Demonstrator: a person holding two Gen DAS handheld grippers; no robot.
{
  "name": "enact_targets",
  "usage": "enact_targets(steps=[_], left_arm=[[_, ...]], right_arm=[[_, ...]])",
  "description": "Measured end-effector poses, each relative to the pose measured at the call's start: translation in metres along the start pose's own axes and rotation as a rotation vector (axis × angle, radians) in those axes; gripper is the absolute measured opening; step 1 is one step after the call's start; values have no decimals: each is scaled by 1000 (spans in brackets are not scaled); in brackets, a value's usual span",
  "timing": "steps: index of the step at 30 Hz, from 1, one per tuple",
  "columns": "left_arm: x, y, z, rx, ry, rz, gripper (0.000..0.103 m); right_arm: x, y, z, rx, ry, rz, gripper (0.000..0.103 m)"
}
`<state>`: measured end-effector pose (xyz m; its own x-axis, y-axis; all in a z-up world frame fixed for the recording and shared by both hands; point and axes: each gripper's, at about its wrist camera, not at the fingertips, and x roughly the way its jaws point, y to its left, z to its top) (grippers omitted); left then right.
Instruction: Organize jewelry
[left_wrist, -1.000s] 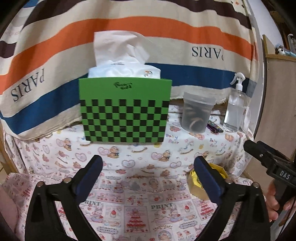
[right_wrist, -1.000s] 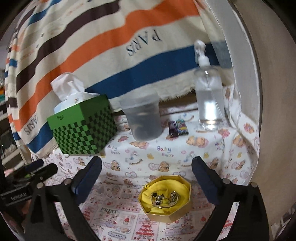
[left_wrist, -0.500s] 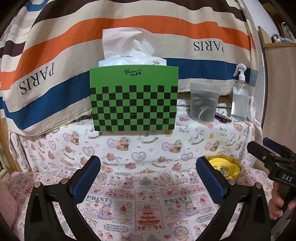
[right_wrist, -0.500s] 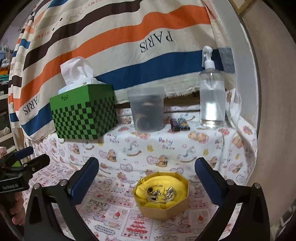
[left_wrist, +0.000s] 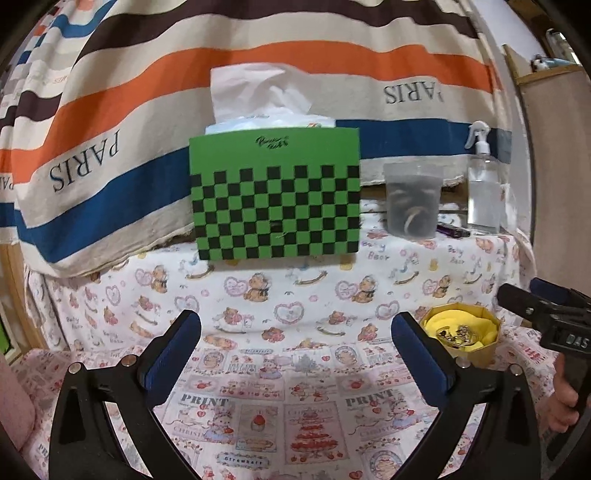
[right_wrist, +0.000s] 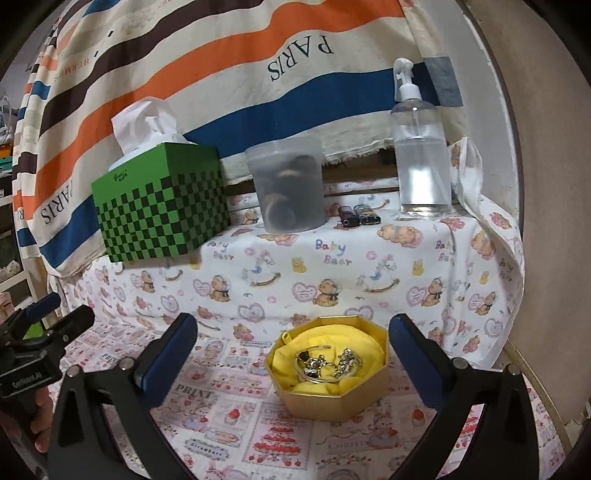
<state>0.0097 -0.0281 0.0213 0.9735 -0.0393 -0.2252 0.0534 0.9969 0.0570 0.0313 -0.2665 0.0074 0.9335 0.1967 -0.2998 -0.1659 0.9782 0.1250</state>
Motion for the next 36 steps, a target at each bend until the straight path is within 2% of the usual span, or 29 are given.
enact_targets(steps=[10, 14, 16, 24, 36], left_arm=[[6, 2, -13, -51, 23, -5, 102], [9, -1, -15, -37, 39, 7, 102], [13, 1, -16, -47, 63, 6, 102], [24, 0, -18, -42, 121, 19, 103], [25, 4, -18, -55, 124, 23, 103]], right_arm=[[3, 5, -4, -37, 1, -29, 103], [9, 7, -8, -42, 23, -48, 103], [14, 7, -9, -41, 57, -51, 103], [13, 9, -11, -49, 62, -79, 103], [12, 12, -11, -73, 52, -87, 103]])
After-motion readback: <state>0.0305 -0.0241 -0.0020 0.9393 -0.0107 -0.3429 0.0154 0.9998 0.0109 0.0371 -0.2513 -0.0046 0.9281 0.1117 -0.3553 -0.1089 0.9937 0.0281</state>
